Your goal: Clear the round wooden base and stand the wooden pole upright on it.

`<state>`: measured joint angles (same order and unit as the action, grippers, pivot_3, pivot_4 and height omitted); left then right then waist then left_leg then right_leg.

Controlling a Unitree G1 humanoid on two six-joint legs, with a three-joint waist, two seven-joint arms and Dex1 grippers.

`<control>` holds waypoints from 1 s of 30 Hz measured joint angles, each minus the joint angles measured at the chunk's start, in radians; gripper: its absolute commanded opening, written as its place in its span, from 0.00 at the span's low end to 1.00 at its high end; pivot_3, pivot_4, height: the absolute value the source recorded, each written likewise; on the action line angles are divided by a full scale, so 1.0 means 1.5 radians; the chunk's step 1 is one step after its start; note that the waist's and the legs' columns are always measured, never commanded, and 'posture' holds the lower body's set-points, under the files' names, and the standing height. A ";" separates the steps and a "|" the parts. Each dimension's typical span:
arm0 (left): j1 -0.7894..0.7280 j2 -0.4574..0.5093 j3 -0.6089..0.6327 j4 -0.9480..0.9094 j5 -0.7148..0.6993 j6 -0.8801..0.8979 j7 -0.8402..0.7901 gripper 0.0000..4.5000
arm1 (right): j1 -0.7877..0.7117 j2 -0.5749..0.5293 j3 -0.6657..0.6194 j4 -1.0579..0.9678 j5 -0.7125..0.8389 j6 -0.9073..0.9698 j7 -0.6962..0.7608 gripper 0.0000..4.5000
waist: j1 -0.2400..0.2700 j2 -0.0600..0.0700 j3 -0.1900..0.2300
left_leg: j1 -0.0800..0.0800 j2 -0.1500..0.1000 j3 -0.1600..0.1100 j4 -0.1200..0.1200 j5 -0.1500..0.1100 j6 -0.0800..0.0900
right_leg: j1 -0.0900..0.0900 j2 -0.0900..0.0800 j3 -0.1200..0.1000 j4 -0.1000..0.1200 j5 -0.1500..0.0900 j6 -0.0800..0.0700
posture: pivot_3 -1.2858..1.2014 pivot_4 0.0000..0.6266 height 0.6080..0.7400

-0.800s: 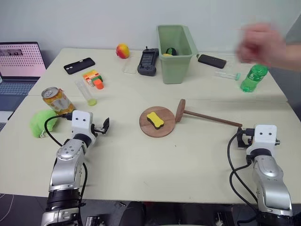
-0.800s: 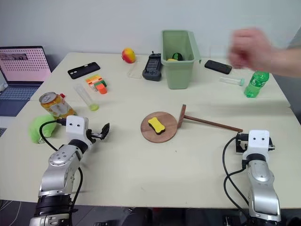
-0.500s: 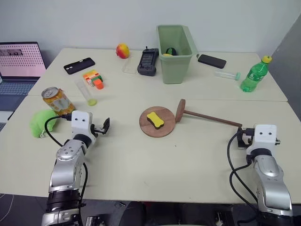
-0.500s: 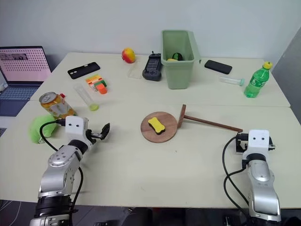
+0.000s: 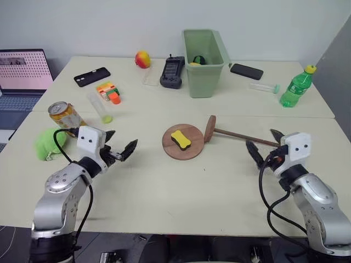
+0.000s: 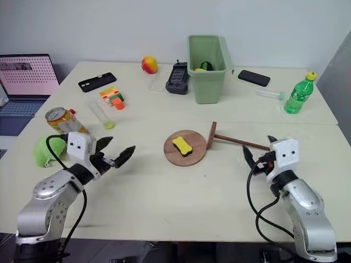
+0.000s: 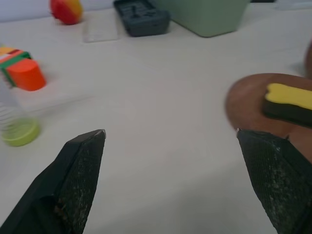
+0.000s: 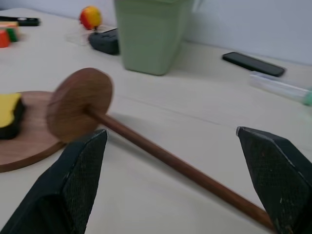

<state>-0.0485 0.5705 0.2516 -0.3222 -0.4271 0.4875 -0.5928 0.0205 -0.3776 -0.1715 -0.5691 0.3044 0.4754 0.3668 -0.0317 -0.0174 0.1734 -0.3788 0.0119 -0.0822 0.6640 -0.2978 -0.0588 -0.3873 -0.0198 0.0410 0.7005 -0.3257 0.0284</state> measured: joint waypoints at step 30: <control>0.202 0.004 0.009 -0.188 -0.101 -0.002 -0.090 1.00 | -0.190 0.047 0.281 0.096 0.012 0.064 0.079 0.99 | -0.007 -0.001 -0.001 | 0.001 0.000 0.000 0.000 0.000 0.000 | 0.001 0.000 0.001 -0.001 0.000 0.000 | 0.52 0.24 1.00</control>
<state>0.2545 0.5767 0.2658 -0.6035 -0.5790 0.4838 -0.7272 -0.2652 -0.3073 0.2507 -0.4258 0.3221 0.5715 0.4847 -0.0419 -0.0186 0.1720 -0.3775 0.0120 -0.0822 0.6638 -0.2980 -0.0585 -0.3862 -0.0206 0.0425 0.6984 -0.3257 0.0283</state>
